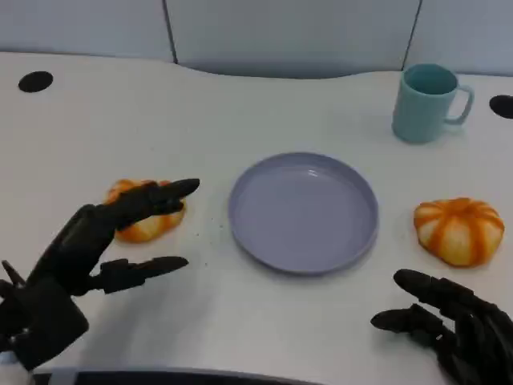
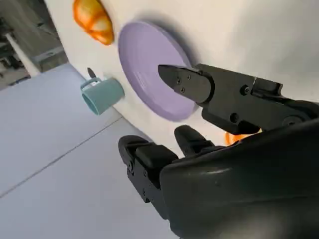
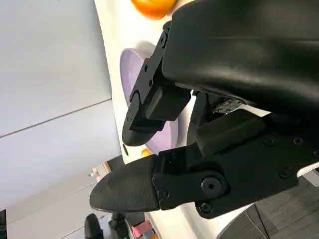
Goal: Grasp the bread from the table and place it into the plate.
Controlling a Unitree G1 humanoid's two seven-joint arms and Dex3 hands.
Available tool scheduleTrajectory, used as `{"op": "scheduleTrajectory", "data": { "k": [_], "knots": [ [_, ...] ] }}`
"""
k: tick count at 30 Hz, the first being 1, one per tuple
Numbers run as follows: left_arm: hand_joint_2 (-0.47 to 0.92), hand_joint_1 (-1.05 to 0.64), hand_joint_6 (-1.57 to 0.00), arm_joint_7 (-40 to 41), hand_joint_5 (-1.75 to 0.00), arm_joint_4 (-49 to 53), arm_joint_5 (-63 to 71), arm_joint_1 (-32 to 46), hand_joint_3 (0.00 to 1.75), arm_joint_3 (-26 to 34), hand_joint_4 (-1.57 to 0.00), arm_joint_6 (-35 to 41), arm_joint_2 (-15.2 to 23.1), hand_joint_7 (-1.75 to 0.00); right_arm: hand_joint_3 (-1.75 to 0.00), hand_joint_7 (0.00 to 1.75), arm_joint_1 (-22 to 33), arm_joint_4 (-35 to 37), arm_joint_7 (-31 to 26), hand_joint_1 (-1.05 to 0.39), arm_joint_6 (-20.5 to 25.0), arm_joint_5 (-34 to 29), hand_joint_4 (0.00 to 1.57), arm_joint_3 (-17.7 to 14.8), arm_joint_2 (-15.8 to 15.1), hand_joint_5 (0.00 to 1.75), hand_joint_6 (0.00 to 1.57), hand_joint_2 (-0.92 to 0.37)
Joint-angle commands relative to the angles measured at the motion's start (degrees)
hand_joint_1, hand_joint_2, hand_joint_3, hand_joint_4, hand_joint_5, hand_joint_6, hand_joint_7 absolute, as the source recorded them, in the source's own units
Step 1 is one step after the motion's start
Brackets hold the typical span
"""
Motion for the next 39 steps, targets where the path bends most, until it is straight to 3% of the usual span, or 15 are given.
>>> {"op": "scheduleTrajectory", "data": {
  "k": [1,11,20,28,33,39],
  "knots": [
    [0.85,-0.16,-0.4,3.2,-0.71,-1.8,5.6,-2.0,0.04,-2.0,-0.03,0.1,4.2,0.0,-0.31,0.0,0.4,0.8,-0.4,-0.74,0.4,0.3,0.64,-0.3,-0.3,0.82,0.93,-0.92],
    [0.79,-0.09,-0.36,11.9,-0.41,-4.0,21.0,-6.6,0.05,-6.7,-0.1,1.7,11.0,0.0,-0.31,0.0,-0.2,1.9,0.4,-0.74,-0.4,0.4,0.63,-0.5,-0.4,0.8,0.92,-0.92],
    [0.79,-0.23,-0.25,12.2,-0.29,-4.7,30.1,-12.2,0.05,-12.4,-0.04,9.8,15.3,0.0,-0.31,0.01,-0.5,2.9,0.8,-0.75,-0.6,0.6,0.65,-0.8,-0.5,0.79,0.93,-0.92],
    [0.8,-0.28,-0.2,12.5,-0.24,-4.1,36.8,-16.3,0.03,-17.6,-0.01,18.3,15.0,0.0,-0.31,0.01,-0.8,3.6,1.6,-0.74,-0.6,0.9,0.66,-1.1,-0.7,0.77,0.93,-0.92],
    [0.83,-0.24,-0.18,12.4,-0.18,0.6,37.1,-19.7,0.04,-20.6,0.0,22.6,14.1,0.0,-0.3,0.01,-0.8,3.5,1.6,-0.74,-0.5,0.8,0.68,-1.2,-0.6,0.77,0.94,-0.92],
    [0.83,-0.31,-0.16,12.6,-0.14,7.4,39.3,-25.0,0.02,-24.6,-0.01,29.7,11.5,0.0,-0.31,0.01,-0.7,3.4,1.7,-0.74,-1.0,0.4,0.67,-1.1,-0.7,0.76,0.94,-0.92]
  ]
}}
